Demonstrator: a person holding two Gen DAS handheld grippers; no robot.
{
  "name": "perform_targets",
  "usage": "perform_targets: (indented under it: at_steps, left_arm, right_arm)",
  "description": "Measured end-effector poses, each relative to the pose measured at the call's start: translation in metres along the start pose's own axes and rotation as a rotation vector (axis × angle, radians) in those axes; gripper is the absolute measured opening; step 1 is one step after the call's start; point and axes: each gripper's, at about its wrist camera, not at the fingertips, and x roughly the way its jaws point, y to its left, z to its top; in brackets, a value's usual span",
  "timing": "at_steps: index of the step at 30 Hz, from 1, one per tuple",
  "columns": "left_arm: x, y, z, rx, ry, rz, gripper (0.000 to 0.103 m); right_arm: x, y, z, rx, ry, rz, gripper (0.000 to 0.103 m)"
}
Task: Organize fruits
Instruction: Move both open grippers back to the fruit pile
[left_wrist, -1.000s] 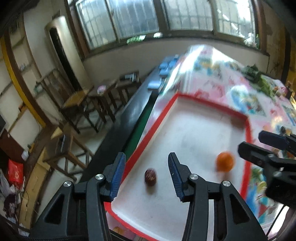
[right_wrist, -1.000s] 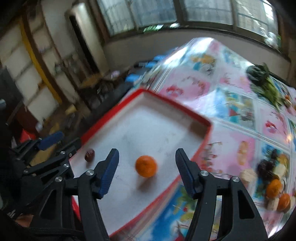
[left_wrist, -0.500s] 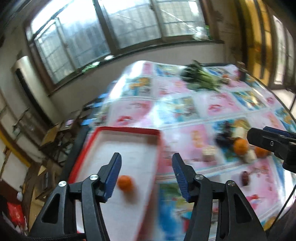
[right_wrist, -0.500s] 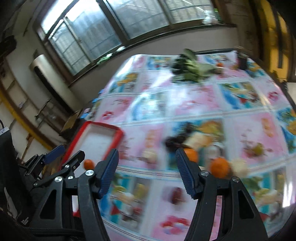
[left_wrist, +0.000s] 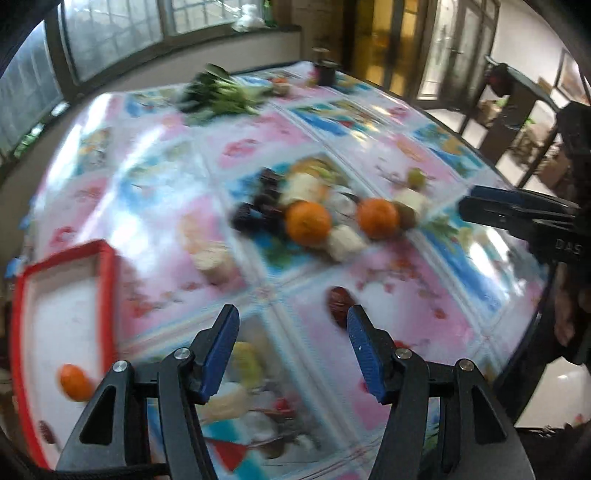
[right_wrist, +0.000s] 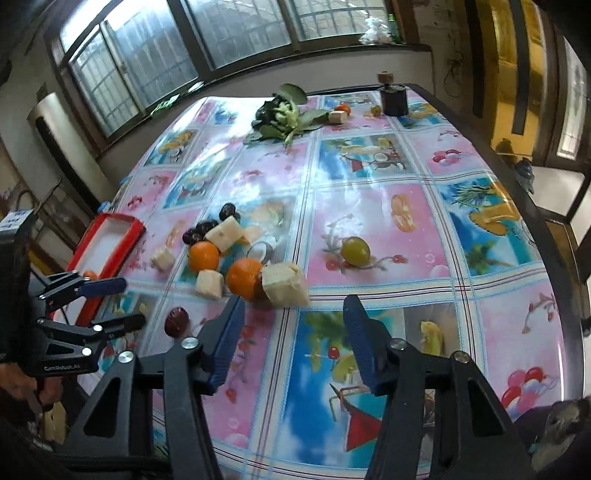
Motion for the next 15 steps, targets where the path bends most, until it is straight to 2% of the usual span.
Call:
perform_targets:
  at_steps: [2, 7, 15]
  left_arm:
    - [0.007, -0.001, -0.001, -0.012, 0.018, -0.014, 0.061]
    - [0.011, 0.002, -0.004, -0.055, 0.026, -0.103, 0.06]
    - [0.015, 0.0, -0.005, -0.066, 0.033, -0.151, 0.061]
  right_arm:
    - [0.002, 0.0, -0.001, -0.015, 0.002, 0.009, 0.055]
    - [0.011, 0.004, 0.0, -0.04, 0.021, 0.018, 0.055]
    - [0.034, 0.008, 0.007, -0.096, 0.05, -0.047, 0.055]
